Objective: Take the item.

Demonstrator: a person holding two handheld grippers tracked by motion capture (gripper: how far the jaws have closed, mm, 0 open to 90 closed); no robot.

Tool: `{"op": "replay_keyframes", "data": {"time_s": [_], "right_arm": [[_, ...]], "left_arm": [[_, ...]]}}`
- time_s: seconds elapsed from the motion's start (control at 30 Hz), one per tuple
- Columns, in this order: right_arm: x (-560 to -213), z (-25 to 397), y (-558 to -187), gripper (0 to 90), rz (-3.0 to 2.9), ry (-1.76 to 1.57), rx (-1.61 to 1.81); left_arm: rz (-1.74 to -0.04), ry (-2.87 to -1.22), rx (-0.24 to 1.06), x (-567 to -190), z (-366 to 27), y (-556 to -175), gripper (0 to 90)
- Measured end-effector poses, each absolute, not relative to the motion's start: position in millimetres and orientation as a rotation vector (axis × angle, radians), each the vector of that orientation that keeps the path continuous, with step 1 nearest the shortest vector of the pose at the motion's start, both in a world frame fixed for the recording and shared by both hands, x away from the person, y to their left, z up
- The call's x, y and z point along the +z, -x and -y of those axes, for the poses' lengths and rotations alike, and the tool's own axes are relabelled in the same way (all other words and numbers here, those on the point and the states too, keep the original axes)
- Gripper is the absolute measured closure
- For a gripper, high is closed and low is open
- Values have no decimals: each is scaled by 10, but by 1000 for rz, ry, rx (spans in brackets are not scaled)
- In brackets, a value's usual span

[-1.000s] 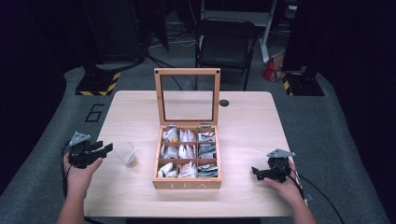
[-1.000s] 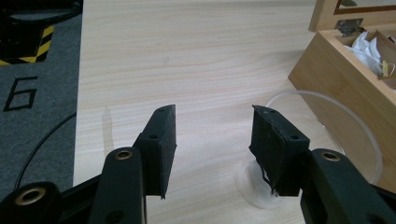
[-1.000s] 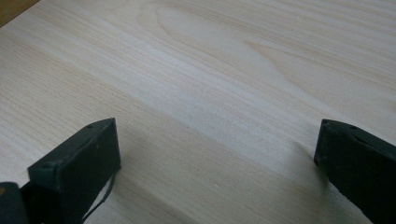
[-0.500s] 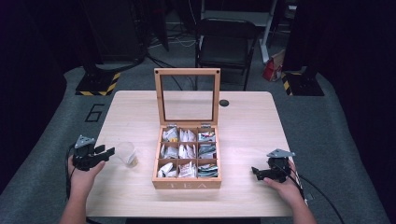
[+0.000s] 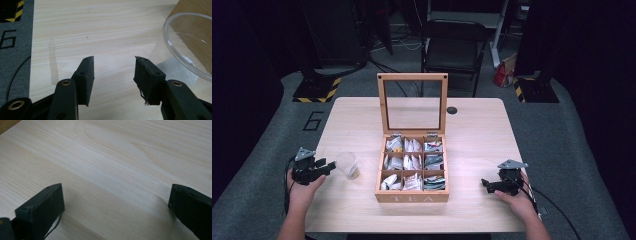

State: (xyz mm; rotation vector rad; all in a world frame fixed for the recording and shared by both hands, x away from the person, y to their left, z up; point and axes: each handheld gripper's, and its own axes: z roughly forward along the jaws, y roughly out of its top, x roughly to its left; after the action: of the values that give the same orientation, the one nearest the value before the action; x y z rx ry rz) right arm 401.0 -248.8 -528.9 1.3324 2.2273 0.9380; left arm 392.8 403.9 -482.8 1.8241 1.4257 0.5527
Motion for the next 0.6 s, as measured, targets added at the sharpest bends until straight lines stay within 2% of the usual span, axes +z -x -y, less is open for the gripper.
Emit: {"op": "replay_keyframes", "data": {"time_s": [0.6], "right_arm": [[-5289,2488,-4010,0,-2227,-1332,938]], "left_arm": [[-1446,-1839,524,-4934,-4036,-3959,489]]}}
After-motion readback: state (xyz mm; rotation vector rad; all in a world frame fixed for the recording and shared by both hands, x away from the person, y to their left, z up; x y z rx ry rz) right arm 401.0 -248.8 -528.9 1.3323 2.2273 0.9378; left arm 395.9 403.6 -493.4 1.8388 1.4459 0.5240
